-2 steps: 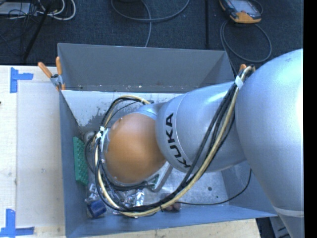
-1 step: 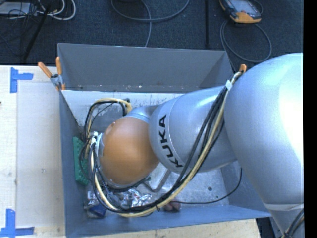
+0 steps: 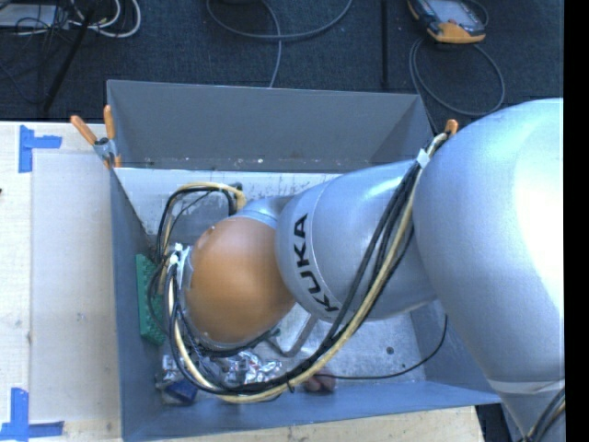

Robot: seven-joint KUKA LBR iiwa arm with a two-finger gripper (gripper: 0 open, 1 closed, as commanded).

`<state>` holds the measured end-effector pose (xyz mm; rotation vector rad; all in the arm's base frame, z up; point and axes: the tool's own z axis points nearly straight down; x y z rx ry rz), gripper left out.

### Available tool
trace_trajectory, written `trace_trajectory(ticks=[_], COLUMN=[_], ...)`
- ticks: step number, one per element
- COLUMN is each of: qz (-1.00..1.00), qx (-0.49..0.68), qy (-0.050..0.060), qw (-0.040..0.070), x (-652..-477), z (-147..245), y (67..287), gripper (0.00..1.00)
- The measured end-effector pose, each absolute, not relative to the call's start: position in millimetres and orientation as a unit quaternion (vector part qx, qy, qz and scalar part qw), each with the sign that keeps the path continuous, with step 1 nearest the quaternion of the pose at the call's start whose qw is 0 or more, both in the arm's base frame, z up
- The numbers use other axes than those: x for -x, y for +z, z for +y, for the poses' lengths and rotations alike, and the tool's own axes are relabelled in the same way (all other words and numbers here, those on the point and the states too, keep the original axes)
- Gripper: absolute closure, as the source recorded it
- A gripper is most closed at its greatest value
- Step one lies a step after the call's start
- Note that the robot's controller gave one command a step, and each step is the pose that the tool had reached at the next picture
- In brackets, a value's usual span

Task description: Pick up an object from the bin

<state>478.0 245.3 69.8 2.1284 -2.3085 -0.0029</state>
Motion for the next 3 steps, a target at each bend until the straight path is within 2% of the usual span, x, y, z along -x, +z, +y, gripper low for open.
trace_trajectory(ticks=[1,2,3], qz=[-0.735,-0.738,-0.74], qx=[-0.678,-0.675,-0.673], qy=[-0.001,-0.001,0.0], qw=[0.0,0.0,-0.003], x=[-478.5,-478.6,-479.8], z=[246,246,248], y=[71,72,173], gripper=[1.0,1.0,1.0])
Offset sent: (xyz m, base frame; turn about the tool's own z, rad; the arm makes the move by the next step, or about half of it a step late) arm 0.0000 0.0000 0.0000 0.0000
